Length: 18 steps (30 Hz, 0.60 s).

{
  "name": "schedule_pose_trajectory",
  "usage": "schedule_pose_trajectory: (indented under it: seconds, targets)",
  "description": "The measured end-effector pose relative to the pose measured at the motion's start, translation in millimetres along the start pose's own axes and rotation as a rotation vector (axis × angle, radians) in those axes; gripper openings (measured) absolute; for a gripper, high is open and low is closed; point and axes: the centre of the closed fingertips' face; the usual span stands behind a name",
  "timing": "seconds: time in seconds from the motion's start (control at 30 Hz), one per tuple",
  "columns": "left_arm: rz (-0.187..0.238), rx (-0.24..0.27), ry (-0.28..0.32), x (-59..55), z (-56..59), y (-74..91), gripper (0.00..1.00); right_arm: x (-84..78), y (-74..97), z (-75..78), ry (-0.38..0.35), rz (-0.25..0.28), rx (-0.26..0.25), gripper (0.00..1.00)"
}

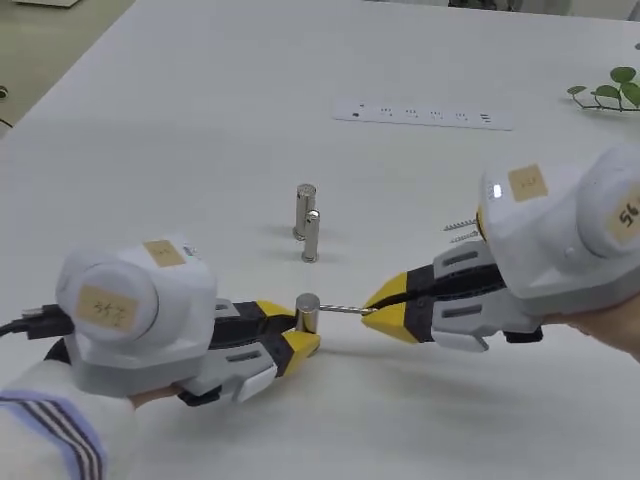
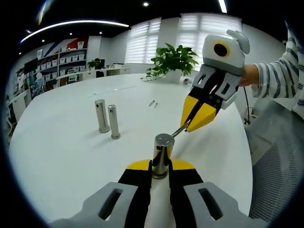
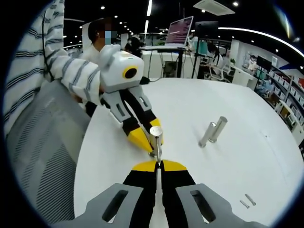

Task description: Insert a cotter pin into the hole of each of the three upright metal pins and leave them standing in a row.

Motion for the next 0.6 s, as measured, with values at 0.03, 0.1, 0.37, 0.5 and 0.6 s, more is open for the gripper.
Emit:
schedule_pose_trajectory:
  seconds: [0.03, 0.1, 0.37, 0.5, 0.6]
  targets:
    - [-0.001, 0.0, -0.002, 0.0, 0.1, -0.1, 0.12, 2.4, 0.6, -0.4, 0.001, 0.006, 0.0, 0.03]
    - [-0.003, 0.001, -0.002, 0.0, 0.4, -0.5, 0.12, 3.8, 0.2, -0.7, 0.016, 0.0, -0.005, 0.03]
    - [-0.006, 0.002, -0.005, -0.9, 0.4, -1.8, 0.12, 0.5, -2.6, 0.1, 0.001, 0.003, -0.012, 0.03]
    - [-0.009, 0.003, -0.006, -2.2, 0.7, -2.3, 0.12, -0.2, -6.9, 0.6, -0.012, 0.007, -0.011, 0.03]
    - [-0.011, 0.004, -0.012, -2.9, 0.9, -2.5, 0.12, -0.2, -11.7, 1.1, -0.02, 0.005, -0.009, 0.03]
Point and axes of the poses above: the centre of the closed fingertips' face, and the gripper's own axes: y roughly backward along the fingers, z roughly to its right, x roughly out of its top, and after that the axes turned 2 degrees about x, right-handed
